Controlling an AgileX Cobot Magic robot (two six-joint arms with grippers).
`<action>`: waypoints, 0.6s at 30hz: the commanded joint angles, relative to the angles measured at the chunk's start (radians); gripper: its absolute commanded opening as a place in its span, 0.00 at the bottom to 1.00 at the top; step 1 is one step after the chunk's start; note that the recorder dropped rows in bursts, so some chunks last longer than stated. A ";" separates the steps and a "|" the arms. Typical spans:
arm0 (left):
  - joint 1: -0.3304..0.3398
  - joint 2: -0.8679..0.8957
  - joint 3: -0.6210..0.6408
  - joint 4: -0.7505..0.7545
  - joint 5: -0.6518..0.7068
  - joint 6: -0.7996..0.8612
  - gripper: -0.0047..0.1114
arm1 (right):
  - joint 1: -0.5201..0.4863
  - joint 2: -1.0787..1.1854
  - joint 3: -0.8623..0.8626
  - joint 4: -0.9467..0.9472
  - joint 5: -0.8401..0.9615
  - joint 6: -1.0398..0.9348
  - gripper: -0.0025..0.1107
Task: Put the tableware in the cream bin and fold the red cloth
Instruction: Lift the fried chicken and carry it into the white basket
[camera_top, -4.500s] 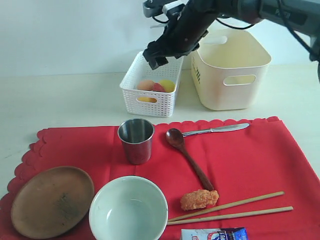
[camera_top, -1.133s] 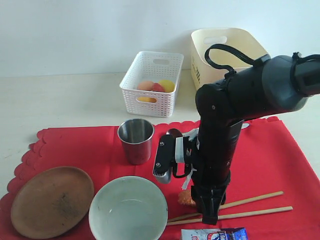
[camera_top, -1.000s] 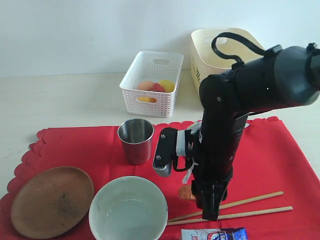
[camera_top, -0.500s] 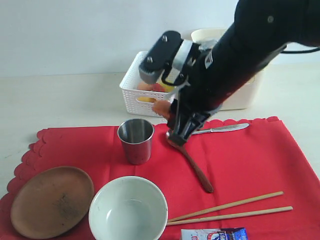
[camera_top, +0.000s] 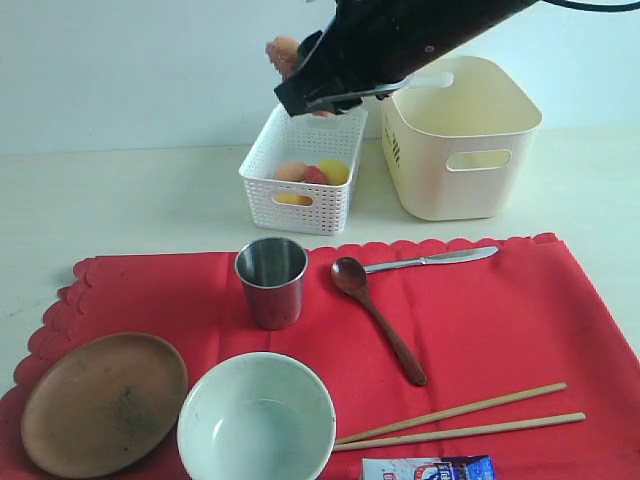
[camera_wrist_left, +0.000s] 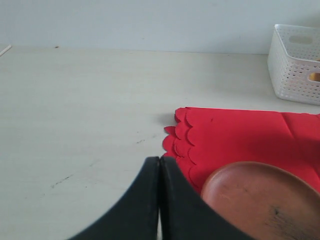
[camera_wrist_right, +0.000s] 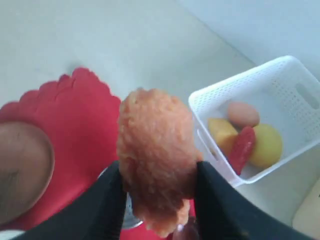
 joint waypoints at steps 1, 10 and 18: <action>0.004 -0.007 0.000 0.001 -0.010 -0.004 0.04 | -0.045 0.069 -0.036 0.112 -0.078 -0.042 0.02; 0.004 -0.007 0.000 0.001 -0.010 -0.004 0.04 | -0.121 0.300 -0.174 0.172 -0.120 -0.042 0.02; 0.004 -0.007 0.000 0.001 -0.010 -0.004 0.04 | -0.180 0.495 -0.336 0.293 -0.122 -0.069 0.02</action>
